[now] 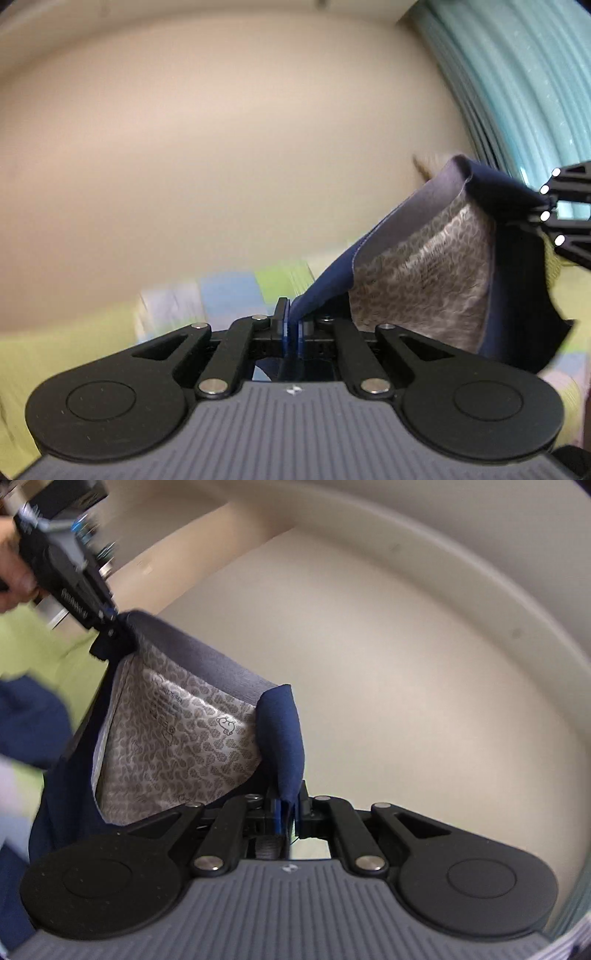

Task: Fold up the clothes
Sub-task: 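Grasp the shirt collar edges with both grippers and lift it up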

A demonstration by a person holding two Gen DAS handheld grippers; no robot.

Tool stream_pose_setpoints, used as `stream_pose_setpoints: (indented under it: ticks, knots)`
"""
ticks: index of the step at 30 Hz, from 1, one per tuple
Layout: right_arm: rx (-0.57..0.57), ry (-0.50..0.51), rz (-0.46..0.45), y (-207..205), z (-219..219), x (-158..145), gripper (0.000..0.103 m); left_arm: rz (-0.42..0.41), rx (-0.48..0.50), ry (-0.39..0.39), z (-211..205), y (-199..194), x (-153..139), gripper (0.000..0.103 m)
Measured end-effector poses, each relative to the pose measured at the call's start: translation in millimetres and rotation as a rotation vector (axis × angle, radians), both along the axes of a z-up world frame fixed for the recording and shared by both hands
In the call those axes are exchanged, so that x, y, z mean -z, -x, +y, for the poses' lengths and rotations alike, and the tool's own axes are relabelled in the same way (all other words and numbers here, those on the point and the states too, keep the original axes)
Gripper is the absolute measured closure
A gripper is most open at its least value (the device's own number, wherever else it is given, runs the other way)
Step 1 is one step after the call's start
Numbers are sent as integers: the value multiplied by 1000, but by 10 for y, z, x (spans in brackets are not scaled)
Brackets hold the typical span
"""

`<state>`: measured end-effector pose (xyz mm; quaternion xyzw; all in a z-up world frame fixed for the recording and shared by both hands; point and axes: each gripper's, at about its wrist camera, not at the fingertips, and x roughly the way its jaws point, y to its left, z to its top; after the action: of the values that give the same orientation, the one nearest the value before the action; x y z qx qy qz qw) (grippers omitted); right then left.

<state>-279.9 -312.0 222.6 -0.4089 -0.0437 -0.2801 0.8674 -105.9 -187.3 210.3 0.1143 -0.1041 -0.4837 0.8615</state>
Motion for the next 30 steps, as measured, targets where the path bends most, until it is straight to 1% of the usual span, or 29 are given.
stream_pose_setpoints:
  ticks: [3,5,8,10,12,14,15,16,18,20,23,24,26,27,28,30]
  knots:
    - [-7,40,-69,223,213,-297,100,-56,-2,92,153,212,-320,102]
    - [-14,58,-111,353,312,-483,100,-111,-15,147,225,339,-538,102]
    - [-4,86,-150,454,370,-651,100,-141,-22,183,214,388,-765,102]
    - [7,99,-163,443,343,-704,100,-153,-31,182,125,365,-852,102]
    - [13,80,-160,367,197,-698,100,-154,-40,165,-55,281,-873,102]
    - [19,33,-143,263,-40,-631,100,-142,-49,127,-376,102,-793,102]
    - [22,6,-128,190,-180,-573,100,-136,-54,111,-530,75,-726,102]
    - [27,-22,-108,120,-328,-509,100,-127,-62,79,-781,-52,-612,102]
    - [33,-67,-73,-53,-596,-360,100,-99,-73,16,-1122,-399,-415,102]
    - [43,-153,-11,-407,-1087,-45,100,-57,-81,-52,-1582,-741,-131,102]
    - [64,-260,69,-903,-1752,440,100,8,-100,-170,-2288,-1367,464,102]
    - [68,-281,86,-1009,-1895,553,100,24,-106,-199,-2459,-1525,638,102]
    - [88,-366,155,-1457,-2458,1038,100,72,-125,-292,-2982,-2009,1232,102]
    - [94,-393,178,-1594,-2629,1203,100,105,-129,-339,-3204,-2214,1520,102]
    - [101,-456,222,-1835,-2920,1510,100,141,-134,-387,-3397,-2400,1815,102]
    - [119,-547,291,-2166,-3281,2000,100,190,-146,-479,-3738,-2728,2460,102]
